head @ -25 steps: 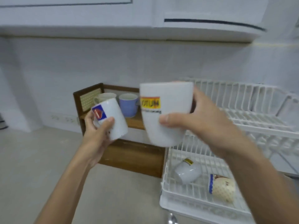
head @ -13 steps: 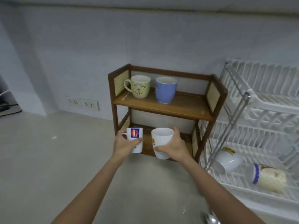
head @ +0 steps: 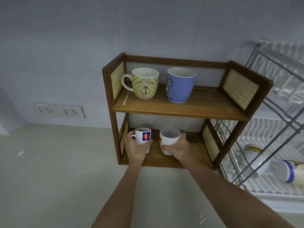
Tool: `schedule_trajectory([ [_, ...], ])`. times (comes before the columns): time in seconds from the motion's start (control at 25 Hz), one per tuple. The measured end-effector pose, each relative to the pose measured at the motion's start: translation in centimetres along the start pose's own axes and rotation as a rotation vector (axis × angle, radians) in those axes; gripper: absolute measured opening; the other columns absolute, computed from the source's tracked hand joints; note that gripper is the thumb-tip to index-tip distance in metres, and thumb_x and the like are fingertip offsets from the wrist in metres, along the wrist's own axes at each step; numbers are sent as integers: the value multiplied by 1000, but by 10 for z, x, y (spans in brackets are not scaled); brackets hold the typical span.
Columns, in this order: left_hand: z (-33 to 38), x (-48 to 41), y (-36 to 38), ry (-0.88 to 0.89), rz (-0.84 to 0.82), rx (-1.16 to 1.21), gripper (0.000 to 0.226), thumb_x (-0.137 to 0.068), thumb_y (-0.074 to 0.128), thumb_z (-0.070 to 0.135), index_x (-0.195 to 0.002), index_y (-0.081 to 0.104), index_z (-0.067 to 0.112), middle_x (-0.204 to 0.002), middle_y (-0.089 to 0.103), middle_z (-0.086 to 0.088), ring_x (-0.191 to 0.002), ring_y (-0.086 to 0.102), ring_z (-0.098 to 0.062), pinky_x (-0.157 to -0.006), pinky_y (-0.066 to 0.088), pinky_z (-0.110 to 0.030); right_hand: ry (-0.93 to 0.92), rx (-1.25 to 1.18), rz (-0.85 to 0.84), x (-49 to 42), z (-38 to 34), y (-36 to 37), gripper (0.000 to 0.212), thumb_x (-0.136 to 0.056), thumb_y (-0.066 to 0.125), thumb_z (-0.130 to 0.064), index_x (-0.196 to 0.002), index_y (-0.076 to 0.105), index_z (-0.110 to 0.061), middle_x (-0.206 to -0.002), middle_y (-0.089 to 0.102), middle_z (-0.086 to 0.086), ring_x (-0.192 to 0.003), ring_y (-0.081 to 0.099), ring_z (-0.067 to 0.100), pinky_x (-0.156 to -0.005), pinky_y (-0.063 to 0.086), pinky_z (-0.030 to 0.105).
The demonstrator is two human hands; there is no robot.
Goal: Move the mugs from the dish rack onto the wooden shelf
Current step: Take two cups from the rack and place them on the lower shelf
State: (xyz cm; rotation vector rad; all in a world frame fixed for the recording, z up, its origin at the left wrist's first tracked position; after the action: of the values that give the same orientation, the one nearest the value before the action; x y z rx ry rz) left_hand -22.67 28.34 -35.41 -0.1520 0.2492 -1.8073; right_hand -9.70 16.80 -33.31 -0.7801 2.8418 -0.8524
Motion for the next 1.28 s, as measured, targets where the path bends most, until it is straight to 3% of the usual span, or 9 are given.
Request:
schedule_trajectory([
  [0.2, -23, -14, 7, 12, -8, 20, 79, -62, 87, 31, -127, 42, 28, -127, 52, 1, -106, 48, -8, -76, 41, -14, -20, -50, -1, -5, 13, 20, 101, -44, 92, -38, -127, 35, -24, -120, 56, -4, -112, 52, 17, -85, 42, 26],
  [0.44, -36, -12, 3, 96, -72, -144, 85, -63, 86, 31, -133, 39, 23, -134, 43, -5, -118, 44, -16, -93, 43, -29, -68, -108, -16, 3, 18, 23, 101, -48, 92, -34, -127, 31, -24, -123, 53, -2, -112, 52, 15, -93, 45, 31],
  [0.64, -24, 15, 5, 100, 47, -317, 83, -70, 81, 29, -138, 38, 11, -137, 41, -18, -128, 42, -35, -103, 40, -46, 11, -122, -56, 13, 19, 20, 98, -59, 88, -24, -135, 27, -17, -132, 50, 7, -122, 49, 25, -102, 42, 40],
  [0.76, -11, 18, -1, 83, -2, -341, 82, -74, 79, 22, -141, 35, 8, -141, 37, -21, -130, 40, -38, -105, 39, -49, -7, -100, -149, 26, 21, 6, 96, -67, 84, -22, -142, 24, -16, -139, 46, 8, -128, 45, 27, -101, 38, 35],
  [0.92, 13, 73, 2, 181, 163, -324, 71, -77, 71, 7, -139, 36, 0, -141, 36, -28, -127, 38, -44, -102, 39, -49, -74, 17, -195, 62, 32, -38, 85, -82, 71, -29, -148, 20, -13, -148, 40, 9, -134, 40, 26, -103, 34, 28],
  [1.04, 25, 151, 15, 297, 48, -187, 57, -80, 63, 0, -133, 43, 1, -140, 37, -23, -128, 40, -38, -105, 39, -46, -167, -45, -159, 111, 51, -90, 66, -85, 66, -21, -142, 35, -15, -141, 49, 4, -130, 46, 20, -102, 40, 25],
  [1.16, 44, 219, 33, 461, -107, -97, 46, -83, 60, -2, -127, 51, 8, -133, 43, -14, -126, 42, -22, -105, 33, -30, -294, -104, -39, 151, 77, -157, 44, -82, 61, -15, -125, 53, -19, -121, 59, -8, -113, 55, 2, -87, 49, 14],
  [1.28, 80, 266, 66, 557, -210, 3, 38, -85, 55, -3, -119, 57, 15, -125, 48, -5, -119, 46, -11, -104, 35, -23, -362, -111, 99, 157, 103, -229, 32, -83, 61, -7, -113, 61, -17, -109, 65, -7, -101, 59, 0, -79, 49, 11],
])
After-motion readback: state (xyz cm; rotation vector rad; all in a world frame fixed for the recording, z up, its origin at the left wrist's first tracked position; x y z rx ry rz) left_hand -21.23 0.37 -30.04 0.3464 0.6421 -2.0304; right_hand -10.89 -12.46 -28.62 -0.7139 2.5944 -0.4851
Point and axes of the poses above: each hand's wrist, its own x-axis away from the middle knuckle, its own y-axis out of the palm, z = x × y, the point moved 1 cm from there along -x, towards the middle knuckle
